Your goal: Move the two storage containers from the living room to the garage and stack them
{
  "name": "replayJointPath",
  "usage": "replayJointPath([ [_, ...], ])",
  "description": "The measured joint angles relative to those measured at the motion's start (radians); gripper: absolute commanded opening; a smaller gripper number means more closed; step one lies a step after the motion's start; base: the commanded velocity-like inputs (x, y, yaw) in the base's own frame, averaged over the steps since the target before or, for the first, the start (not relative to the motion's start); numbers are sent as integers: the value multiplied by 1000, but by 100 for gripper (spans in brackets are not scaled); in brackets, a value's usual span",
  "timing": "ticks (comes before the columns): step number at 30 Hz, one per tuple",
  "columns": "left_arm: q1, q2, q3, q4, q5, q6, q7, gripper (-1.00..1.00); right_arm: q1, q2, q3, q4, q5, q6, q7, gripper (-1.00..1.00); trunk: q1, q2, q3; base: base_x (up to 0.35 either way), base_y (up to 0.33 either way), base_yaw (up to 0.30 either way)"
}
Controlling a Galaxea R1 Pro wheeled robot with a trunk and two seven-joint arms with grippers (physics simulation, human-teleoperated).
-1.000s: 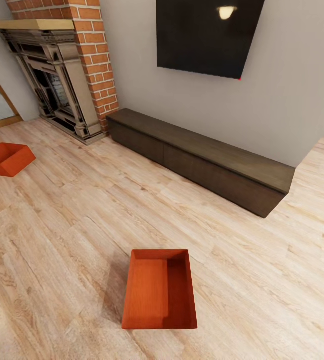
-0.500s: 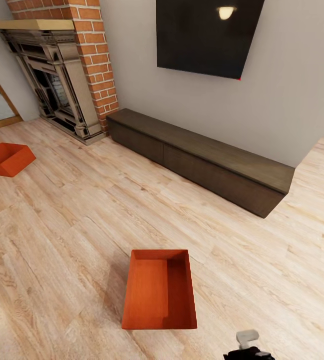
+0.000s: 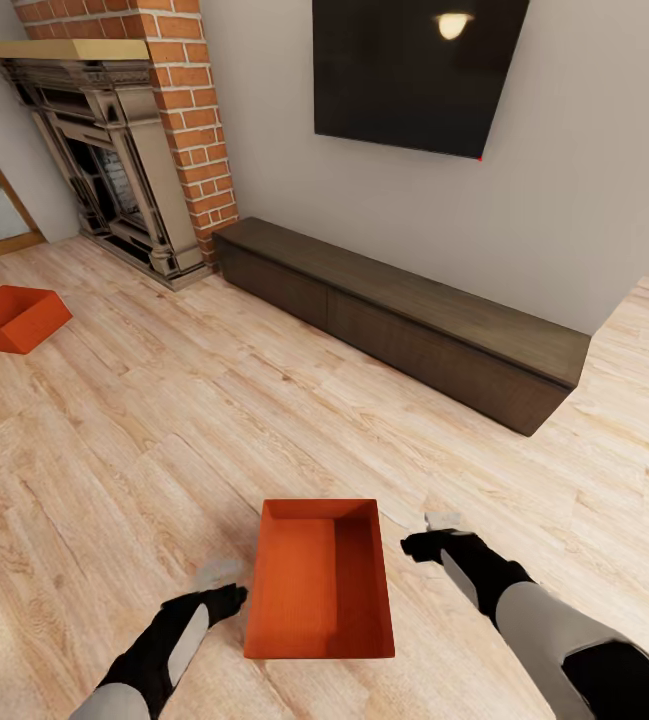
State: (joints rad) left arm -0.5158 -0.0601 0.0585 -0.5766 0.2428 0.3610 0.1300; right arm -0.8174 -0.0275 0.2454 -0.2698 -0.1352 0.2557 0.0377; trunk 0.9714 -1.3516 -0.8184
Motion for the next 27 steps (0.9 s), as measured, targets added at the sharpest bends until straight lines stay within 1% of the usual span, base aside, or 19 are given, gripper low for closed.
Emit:
replayJointPath([
  [1,-48,-27,-1,5,-11,24,26,100,-33,26,2,-1,-1,10,-9,100,0,0,0,0,0,0],
  [2,-108,-51,-2,9,-21,44,45,100,-64,53,0,0,-2,16,-18,100,0,0,0,0,0,0],
  [3,-165,-65,-3,27,-30,58,59,100,-87,79,-1,5,-3,15,-24,100,0,0,0,0,0,0],
  [4,-202,-71,-2,53,-33,63,64,100,-96,92,-3,8,-7,12,-28,100,0,0,0,0,0,0],
  [6,-239,-75,-2,91,-37,66,68,100,-101,102,-13,11,-21,8,-30,100,0,0,0,0,0,0],
  [7,-270,-82,-3,135,-39,64,70,100,-104,111,-30,14,-42,0,-31,100,0,0,0,0,0,0],
  [8,-283,-85,-3,156,-41,63,71,100,-106,117,-39,17,-53,-7,-32,100,0,0,0,0,0,0],
  [9,-306,-94,-4,217,-44,57,73,100,-108,136,-59,37,-82,-37,-33,100,0,0,0,0,0,0],
  [10,-318,-99,-4,271,-54,41,74,100,-109,160,-71,79,-98,-84,-34,100,0,0,0,0,0,0],
  [11,-321,-100,-5,288,-59,31,74,100,-109,168,-74,99,-101,-105,-34,100,0,0,0,0,0,0],
  [12,-324,-101,-5,317,-70,7,74,100,-110,179,-76,139,-104,-144,-35,100,0,0,0,0,0,0],
  [13,-326,-102,-5,331,-76,-7,75,100,-110,183,-77,160,-104,-165,-35,100,0,0,0,0,0,0],
  [14,-328,-102,-5,352,-90,-29,75,100,-110,189,-79,195,-104,-204,-35,100,0,0,0,0,0,0],
  [16,-329,-102,-5,368,-106,-44,75,100,-110,193,-79,223,-104,-235,-35,100,0,0,0,0,0,0],
  [17,-330,-102,-5,379,-120,-55,75,100,-109,194,-80,242,-104,-257,-35,100,0,0,0,0,0,0],
  [19,-330,-103,-5,389,-143,-66,75,100,-110,195,-80,261,-105,-278,-35,100,0,0,0,0,0,0],
  [21,-331,-103,-4,393,-156,-71,76,100,-110,195,-80,268,-105,-286,-35,100,0,0,0,0,0,0],
  [24,-331,-102,-3,399,-202,-85,77,100,-113,196,-77,280,-100,-311,-35,100,0,0,0,0,0,0],
  [27,-331,-102,-3,404,-210,-101,77,100,-114,196,-77,285,-101,-319,-35,100,0,0,0,0,0,0],
])
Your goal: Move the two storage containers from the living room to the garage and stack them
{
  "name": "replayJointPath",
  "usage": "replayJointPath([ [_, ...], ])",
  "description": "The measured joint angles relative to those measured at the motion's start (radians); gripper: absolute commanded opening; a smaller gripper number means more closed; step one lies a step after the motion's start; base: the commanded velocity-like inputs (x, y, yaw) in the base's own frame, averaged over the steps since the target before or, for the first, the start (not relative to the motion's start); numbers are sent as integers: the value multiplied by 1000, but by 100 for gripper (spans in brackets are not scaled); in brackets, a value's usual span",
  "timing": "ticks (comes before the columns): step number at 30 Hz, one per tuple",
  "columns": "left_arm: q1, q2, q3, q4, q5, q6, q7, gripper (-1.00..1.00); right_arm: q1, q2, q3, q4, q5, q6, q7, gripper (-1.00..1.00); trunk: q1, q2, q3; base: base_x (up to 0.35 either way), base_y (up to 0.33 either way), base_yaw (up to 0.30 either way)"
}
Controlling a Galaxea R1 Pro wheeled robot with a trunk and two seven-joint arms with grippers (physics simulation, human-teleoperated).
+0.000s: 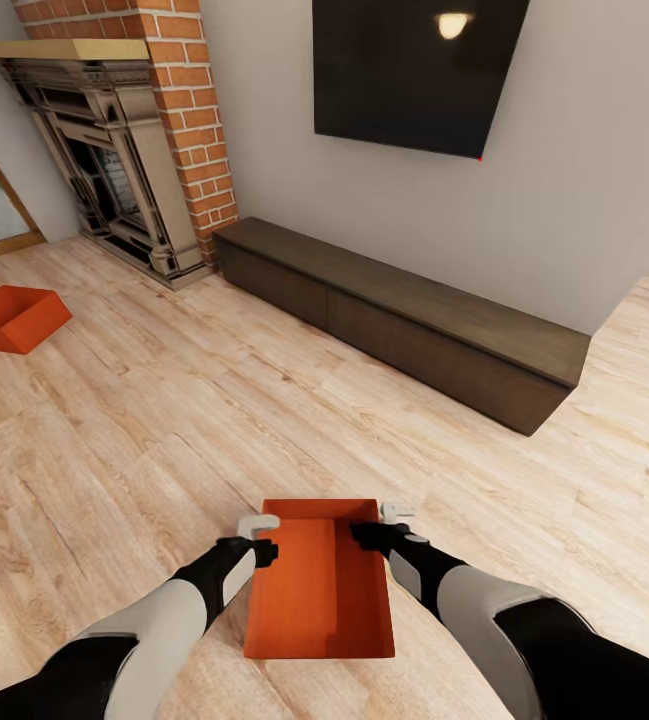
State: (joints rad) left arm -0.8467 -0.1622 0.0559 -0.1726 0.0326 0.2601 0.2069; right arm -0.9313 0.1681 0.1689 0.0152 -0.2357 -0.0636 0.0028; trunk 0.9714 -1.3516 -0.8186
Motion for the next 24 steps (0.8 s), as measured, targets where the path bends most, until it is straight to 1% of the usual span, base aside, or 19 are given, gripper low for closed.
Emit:
replayJointPath([
  [10,0,0,0,85,3,-103,0,100,2,-11,3,13,2,-2,0,100,0,0,0,0,0,0],
  [11,0,0,0,92,4,-112,0,100,7,-12,3,13,6,-2,0,100,0,0,0,0,0,0],
  [12,-1,3,1,104,6,-127,0,100,43,-30,3,14,40,-5,0,100,0,0,0,0,0,0],
  [15,-1,7,2,108,8,-131,0,100,58,-47,4,14,53,-7,5,100,0,0,0,0,0,0],
  [24,-1,7,3,107,9,-130,0,100,61,-70,4,14,56,6,9,100,0,0,0,0,0,0],
])
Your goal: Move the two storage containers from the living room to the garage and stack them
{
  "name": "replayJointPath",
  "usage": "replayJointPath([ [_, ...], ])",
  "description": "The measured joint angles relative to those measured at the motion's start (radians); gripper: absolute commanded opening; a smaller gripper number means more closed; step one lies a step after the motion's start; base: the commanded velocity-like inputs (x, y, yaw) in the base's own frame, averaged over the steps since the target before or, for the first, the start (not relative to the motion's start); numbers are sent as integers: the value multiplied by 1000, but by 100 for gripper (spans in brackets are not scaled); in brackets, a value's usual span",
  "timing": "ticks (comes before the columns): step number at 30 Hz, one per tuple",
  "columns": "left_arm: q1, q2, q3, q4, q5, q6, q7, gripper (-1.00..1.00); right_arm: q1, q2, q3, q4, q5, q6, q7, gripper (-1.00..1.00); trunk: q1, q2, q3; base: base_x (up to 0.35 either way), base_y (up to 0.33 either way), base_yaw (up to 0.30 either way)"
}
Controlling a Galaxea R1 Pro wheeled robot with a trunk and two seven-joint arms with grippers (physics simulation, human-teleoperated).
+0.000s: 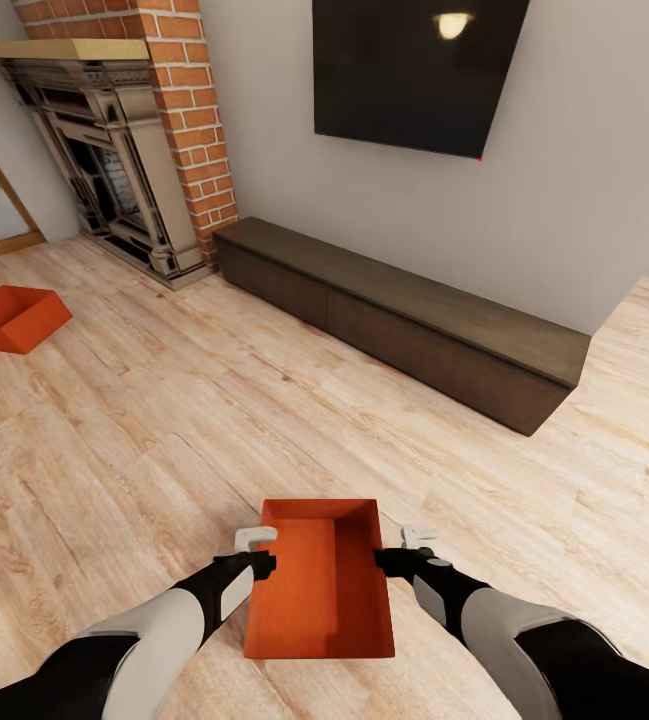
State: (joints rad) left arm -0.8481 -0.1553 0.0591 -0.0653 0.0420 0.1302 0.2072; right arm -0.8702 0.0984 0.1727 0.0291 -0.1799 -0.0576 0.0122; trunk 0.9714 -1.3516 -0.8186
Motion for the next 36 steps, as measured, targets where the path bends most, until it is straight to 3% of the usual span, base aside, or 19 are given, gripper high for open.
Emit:
replayJointPath([
  [6,0,0,0,1,1,1,0,100,0,-18,0,0,-1,25,0,100,0,0,0,0,0,0],
  [19,2,4,3,59,9,15,2,100,17,-1,2,1,0,73,-22,100,0,0,0,0,0,0],
  [24,3,8,3,63,11,16,4,100,26,4,7,1,1,74,-96,100,0,0,0,0,0,0],
  [30,3,5,3,64,12,16,4,100,26,23,7,2,1,74,-110,100,0,0,0,0,0,0],
  [34,3,3,3,64,13,16,4,100,36,65,7,2,1,72,-116,100,0,0,0,0,0,0],
  [36,3,3,3,64,12,17,1,100,49,73,7,1,1,70,-120,100,0,0,0,0,0,0],
])
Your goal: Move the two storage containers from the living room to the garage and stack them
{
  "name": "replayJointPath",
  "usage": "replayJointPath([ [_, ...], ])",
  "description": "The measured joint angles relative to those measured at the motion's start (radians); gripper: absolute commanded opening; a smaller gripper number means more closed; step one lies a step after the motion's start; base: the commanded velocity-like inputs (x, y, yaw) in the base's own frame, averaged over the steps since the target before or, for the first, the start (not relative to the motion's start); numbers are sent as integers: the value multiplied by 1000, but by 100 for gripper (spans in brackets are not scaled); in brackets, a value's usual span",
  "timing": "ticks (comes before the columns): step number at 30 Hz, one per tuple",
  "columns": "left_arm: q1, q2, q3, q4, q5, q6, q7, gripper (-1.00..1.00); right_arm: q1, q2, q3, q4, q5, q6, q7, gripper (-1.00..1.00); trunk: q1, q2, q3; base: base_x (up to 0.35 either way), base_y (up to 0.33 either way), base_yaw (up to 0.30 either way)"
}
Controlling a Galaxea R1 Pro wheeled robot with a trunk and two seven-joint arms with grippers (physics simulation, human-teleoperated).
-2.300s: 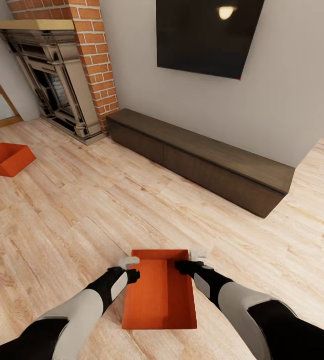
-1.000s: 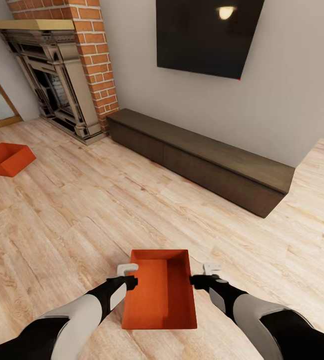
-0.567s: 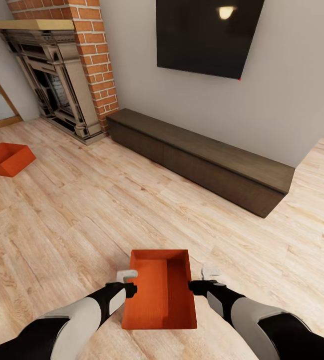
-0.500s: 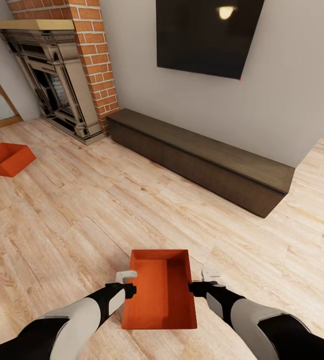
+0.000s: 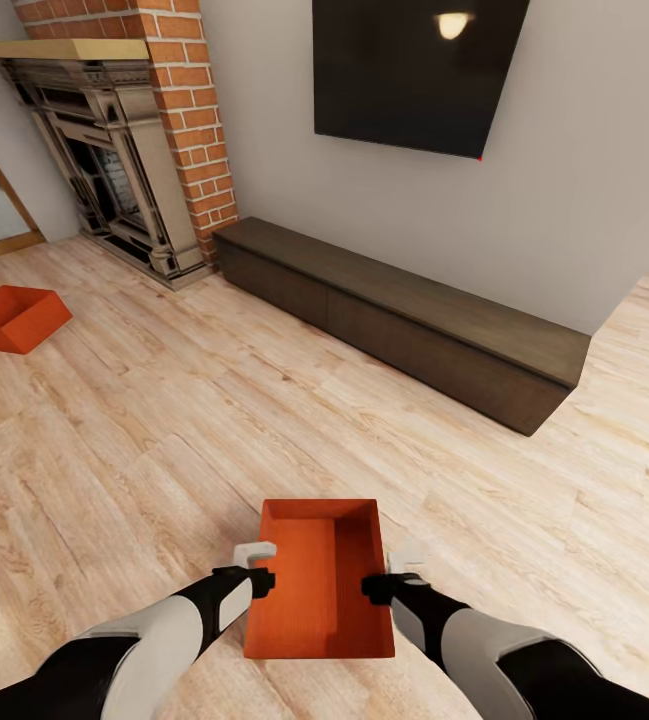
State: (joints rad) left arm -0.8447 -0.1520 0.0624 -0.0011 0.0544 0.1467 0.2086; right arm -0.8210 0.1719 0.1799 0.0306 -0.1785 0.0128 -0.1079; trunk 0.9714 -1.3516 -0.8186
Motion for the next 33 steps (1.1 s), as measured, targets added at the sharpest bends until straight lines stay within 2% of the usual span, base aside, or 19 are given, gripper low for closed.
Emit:
replayJointPath([
  [4,1,-3,0,0,-1,-3,-6,100,18,2,0,0,0,-3,-3,100,0,0,0,0,0,0],
  [22,1,-3,0,-2,-4,-13,-1,100,21,-17,8,-12,9,3,7,100,0,0,0,0,0,0],
  [33,1,-1,0,-2,-2,-13,-1,100,21,-15,10,-18,10,-4,-3,100,0,0,0,0,0,0],
])
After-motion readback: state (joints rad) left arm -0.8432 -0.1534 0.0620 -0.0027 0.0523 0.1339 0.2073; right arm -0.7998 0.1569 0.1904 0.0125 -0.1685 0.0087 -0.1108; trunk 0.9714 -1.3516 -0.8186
